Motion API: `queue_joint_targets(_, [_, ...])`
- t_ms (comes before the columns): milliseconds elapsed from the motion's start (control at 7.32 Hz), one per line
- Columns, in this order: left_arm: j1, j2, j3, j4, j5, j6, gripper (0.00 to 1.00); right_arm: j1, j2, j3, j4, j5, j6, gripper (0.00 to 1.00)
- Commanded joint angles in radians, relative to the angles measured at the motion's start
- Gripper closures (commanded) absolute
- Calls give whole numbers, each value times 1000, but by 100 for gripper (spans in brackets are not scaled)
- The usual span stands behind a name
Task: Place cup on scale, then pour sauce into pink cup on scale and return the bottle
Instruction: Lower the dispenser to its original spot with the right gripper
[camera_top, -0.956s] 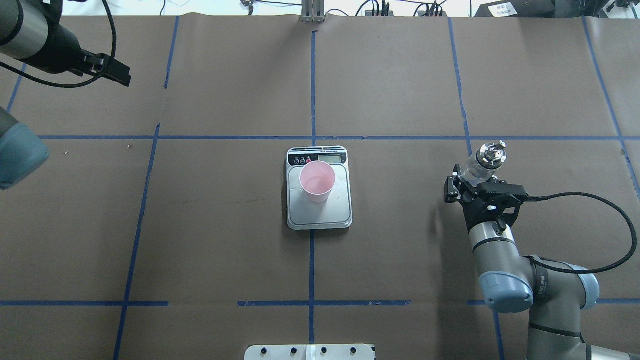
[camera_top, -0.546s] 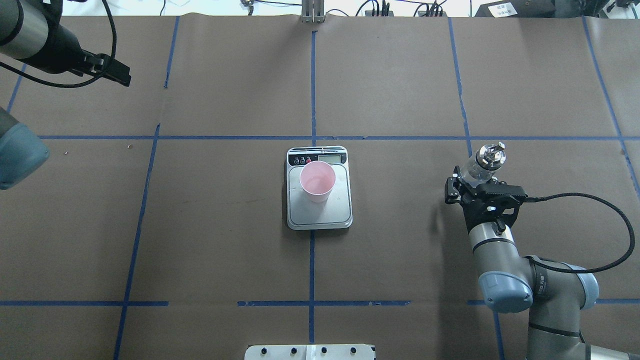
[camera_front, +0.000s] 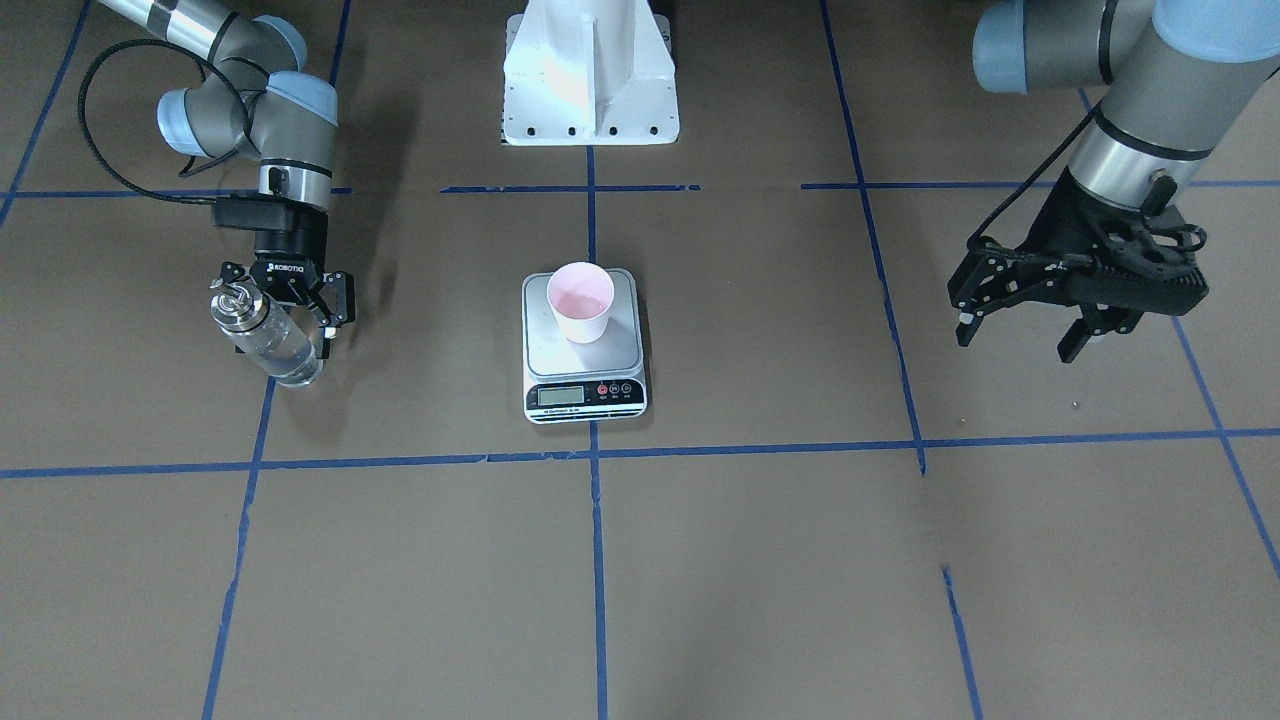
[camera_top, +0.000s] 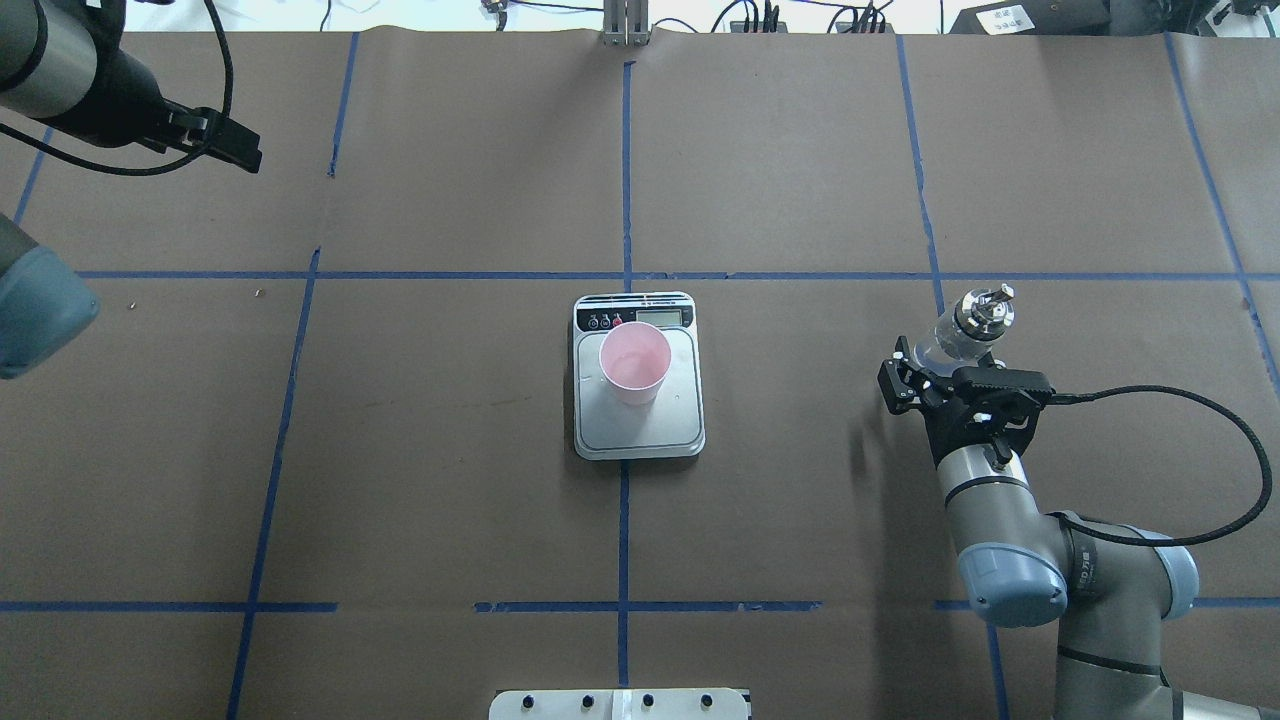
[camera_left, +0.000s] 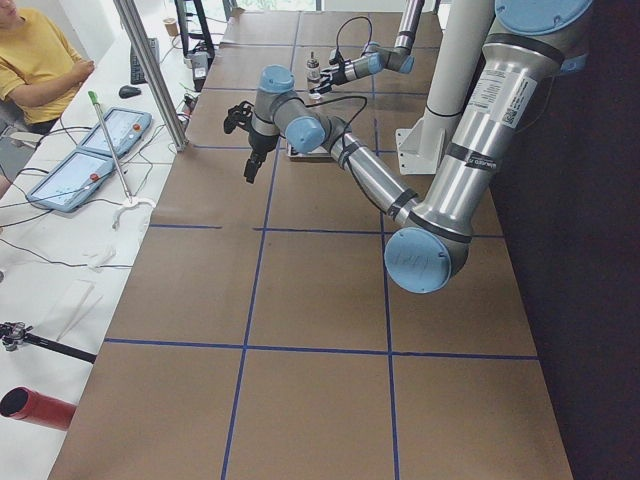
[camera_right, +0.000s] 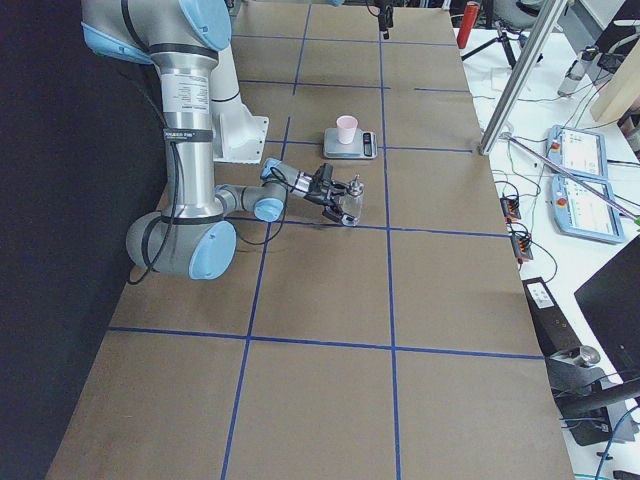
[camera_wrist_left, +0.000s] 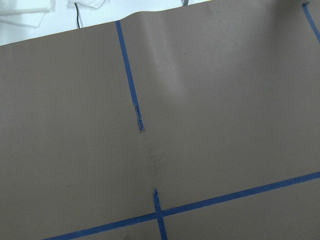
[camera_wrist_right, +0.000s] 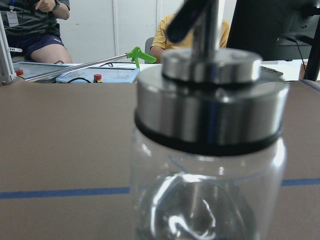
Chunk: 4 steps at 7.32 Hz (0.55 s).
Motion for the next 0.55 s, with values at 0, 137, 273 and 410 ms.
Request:
queue_joint_targets(0, [0,0,0,1,0,0,1,-19,-52,49,1,-4,0,0])
queue_joint_targets(137, [0,0,-5,1,0,-11,1,-51,-113,120,1,-4,0,0])
queue_joint_targets(273, [-2,2,-8,1,0,-13,1,-76,-150,153,1,-4,0,0])
queue_joint_targets(410, [-2,2,-9,1,0,-13,1,-94,-151,159,1,-4,2,0])
